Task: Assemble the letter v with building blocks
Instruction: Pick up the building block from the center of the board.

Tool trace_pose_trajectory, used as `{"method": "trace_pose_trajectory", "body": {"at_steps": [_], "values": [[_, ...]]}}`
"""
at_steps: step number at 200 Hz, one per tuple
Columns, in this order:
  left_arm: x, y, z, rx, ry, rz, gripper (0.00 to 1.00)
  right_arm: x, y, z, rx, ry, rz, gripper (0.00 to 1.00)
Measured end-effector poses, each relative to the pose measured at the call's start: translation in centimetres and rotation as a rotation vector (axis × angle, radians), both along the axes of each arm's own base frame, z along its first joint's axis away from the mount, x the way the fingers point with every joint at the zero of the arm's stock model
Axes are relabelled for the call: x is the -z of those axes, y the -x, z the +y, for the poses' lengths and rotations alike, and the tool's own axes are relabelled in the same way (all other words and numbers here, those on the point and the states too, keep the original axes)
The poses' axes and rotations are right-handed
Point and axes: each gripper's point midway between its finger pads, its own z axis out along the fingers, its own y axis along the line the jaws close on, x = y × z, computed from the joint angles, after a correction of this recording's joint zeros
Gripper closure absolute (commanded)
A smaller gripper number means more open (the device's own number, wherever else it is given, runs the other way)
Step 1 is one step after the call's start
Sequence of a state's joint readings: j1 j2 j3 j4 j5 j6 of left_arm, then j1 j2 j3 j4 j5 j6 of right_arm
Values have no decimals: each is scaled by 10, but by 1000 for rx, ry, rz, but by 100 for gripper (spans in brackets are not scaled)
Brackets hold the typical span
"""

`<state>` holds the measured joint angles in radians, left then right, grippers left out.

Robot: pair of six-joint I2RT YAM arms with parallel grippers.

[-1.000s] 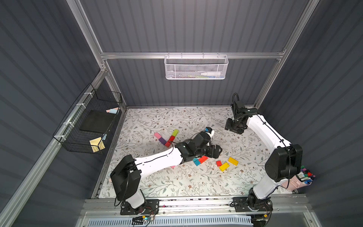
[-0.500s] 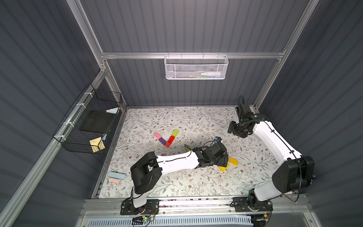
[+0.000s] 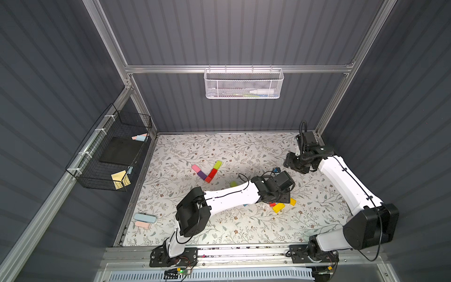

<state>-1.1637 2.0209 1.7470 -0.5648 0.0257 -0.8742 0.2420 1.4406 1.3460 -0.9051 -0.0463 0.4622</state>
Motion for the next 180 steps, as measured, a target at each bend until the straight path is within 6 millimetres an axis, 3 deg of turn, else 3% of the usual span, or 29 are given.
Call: {"method": "trace_pose_trajectory", "body": {"at_steps": [29,37,49,71,85,116,152,180], "values": [[-9,1,-8,-19,24,67,38,0,1,4,-11,-24,-2,41],[-12,3,-10,-19,36,83,28,0,1,5,-12,-27,-3,41],[-13,5,-13,-25,49,110,21,-3,2,5,-13,-29,-9,41],[-9,5,-11,-59,61,160,26,-11,4,4,-13,-32,-33,41],[0,5,-6,-86,47,185,33,-17,7,2,-11,-30,-57,41],[25,5,12,-165,-21,252,29,-21,15,-4,-2,-21,-86,40],[54,1,16,-231,-87,289,30,-11,19,-6,1,-12,-73,40],[80,-15,9,-301,-162,285,31,-6,20,-6,3,-7,-65,40]]}}
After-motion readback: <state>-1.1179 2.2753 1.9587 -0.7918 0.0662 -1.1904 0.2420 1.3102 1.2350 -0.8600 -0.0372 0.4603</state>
